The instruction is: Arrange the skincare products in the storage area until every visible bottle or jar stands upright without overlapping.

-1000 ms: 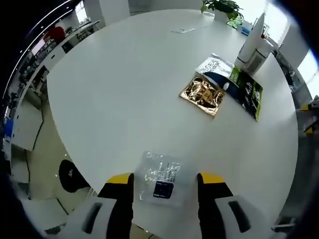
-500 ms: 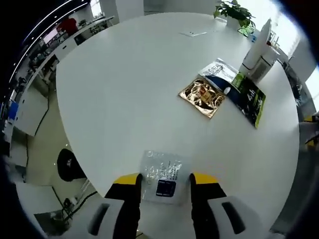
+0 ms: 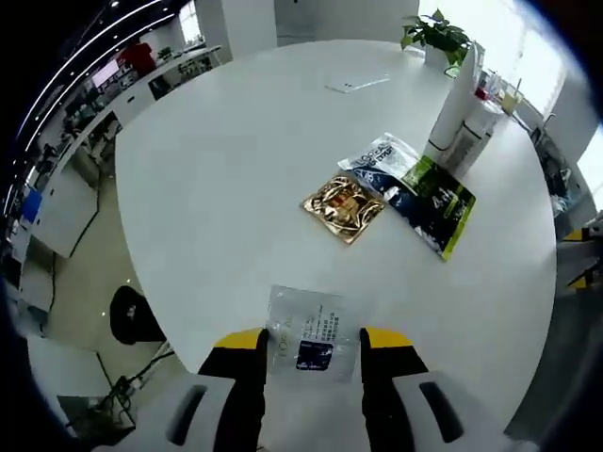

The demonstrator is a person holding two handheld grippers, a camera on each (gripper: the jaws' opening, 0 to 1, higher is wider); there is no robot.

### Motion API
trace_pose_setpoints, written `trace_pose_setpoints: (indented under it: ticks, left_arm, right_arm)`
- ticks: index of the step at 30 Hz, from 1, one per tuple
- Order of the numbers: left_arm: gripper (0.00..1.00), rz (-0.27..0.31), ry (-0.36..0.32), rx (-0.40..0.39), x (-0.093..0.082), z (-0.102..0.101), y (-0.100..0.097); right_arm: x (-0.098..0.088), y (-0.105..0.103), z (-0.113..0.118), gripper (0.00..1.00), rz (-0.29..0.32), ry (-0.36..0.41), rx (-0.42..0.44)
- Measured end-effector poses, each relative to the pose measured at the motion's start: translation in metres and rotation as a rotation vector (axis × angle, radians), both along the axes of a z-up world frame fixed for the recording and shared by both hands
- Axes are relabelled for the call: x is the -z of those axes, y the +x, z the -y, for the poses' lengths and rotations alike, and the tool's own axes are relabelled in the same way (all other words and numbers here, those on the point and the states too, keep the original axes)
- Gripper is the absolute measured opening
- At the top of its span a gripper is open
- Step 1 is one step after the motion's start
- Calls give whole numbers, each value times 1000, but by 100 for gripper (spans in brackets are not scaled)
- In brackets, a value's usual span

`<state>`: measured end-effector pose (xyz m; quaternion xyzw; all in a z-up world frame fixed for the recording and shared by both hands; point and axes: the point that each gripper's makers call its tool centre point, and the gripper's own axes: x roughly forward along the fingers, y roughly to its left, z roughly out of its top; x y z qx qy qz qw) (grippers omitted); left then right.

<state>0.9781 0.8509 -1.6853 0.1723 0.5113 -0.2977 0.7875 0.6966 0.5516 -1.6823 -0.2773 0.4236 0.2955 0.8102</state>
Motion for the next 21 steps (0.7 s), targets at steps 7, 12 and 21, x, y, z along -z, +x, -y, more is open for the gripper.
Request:
trace_pose_setpoints:
  ticks: [7, 12, 21]
  left_arm:
    - [40, 59, -64, -53, -21, 14, -27]
    - [40, 107, -104, -69, -38, 28, -48]
    - [40, 151, -161, -105, -63, 59, -91]
  right_arm:
    - [-5, 1, -4, 46, 22, 18, -16]
    - [-19, 4, -11, 45, 81, 73, -27]
    - [-27, 1, -22, 46, 83, 137, -63]
